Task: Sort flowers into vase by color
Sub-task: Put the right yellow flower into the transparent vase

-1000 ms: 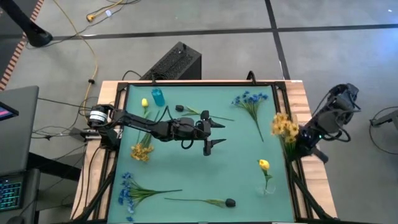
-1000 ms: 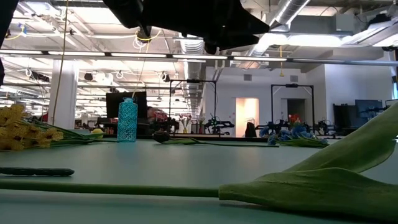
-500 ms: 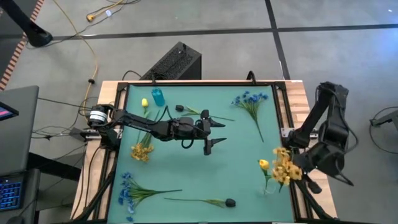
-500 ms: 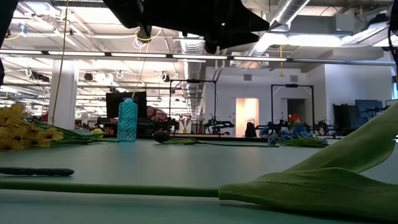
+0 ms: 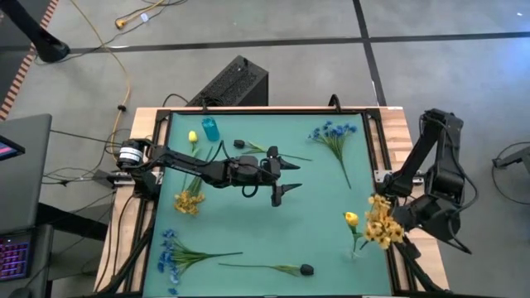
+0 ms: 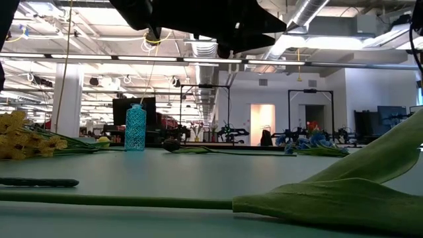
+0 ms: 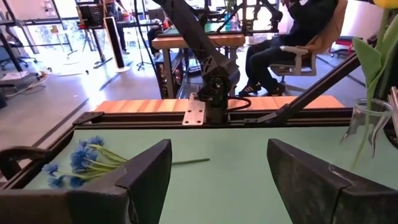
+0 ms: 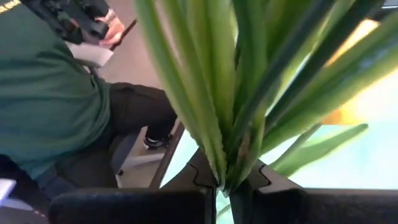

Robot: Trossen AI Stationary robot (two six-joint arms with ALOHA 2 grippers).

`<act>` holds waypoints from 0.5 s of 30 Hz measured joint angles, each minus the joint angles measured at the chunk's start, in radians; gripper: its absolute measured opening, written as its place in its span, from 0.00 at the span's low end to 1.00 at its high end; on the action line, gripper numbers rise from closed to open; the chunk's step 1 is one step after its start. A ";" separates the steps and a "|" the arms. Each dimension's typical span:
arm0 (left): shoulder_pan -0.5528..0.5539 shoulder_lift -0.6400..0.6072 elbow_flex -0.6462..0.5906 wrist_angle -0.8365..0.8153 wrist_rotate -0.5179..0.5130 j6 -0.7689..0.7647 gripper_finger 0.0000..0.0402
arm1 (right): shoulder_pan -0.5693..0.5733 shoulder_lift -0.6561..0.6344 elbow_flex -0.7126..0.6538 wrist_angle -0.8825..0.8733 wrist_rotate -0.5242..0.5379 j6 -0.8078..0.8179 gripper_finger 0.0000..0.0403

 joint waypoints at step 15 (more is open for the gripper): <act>0.000 0.000 0.000 -0.007 0.000 0.000 0.63 | 0.000 0.136 0.000 -0.021 -0.024 -0.065 0.14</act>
